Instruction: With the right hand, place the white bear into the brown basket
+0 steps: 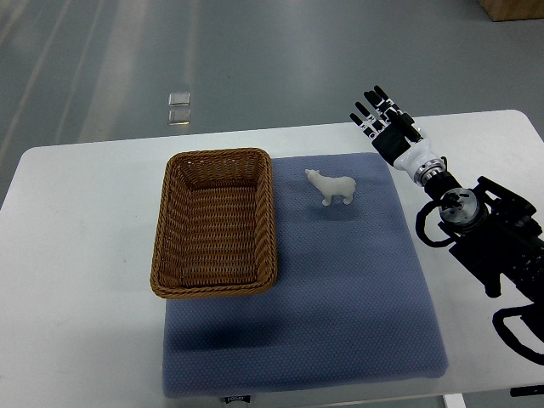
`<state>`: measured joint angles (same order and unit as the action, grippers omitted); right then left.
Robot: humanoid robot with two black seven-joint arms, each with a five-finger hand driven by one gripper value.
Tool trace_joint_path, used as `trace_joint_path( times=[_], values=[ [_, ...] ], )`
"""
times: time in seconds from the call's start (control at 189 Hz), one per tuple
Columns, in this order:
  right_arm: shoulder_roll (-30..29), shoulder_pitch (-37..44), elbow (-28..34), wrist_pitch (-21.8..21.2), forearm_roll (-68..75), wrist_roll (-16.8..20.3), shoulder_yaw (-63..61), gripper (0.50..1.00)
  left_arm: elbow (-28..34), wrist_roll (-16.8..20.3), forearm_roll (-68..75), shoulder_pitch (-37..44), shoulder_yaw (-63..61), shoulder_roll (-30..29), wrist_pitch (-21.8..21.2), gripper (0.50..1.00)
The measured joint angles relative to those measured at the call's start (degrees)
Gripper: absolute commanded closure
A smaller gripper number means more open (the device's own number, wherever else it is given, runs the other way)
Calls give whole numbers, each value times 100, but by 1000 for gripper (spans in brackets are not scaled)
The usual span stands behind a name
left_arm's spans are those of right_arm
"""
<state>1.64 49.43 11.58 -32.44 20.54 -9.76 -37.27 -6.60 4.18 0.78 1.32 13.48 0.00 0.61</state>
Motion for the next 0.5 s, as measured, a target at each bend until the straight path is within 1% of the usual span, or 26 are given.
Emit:
trace_joint_path(
  times=[0.296, 0.497],
  values=[
    [-3, -3, -1, -25, -5, -17, -10, 568, 36, -4, -1, 3, -3, 0, -1, 500],
    [42, -3, -1, -226, 3, -75, -19, 568, 51, -5, -4, 16, -7, 0, -8, 500]
  ],
)
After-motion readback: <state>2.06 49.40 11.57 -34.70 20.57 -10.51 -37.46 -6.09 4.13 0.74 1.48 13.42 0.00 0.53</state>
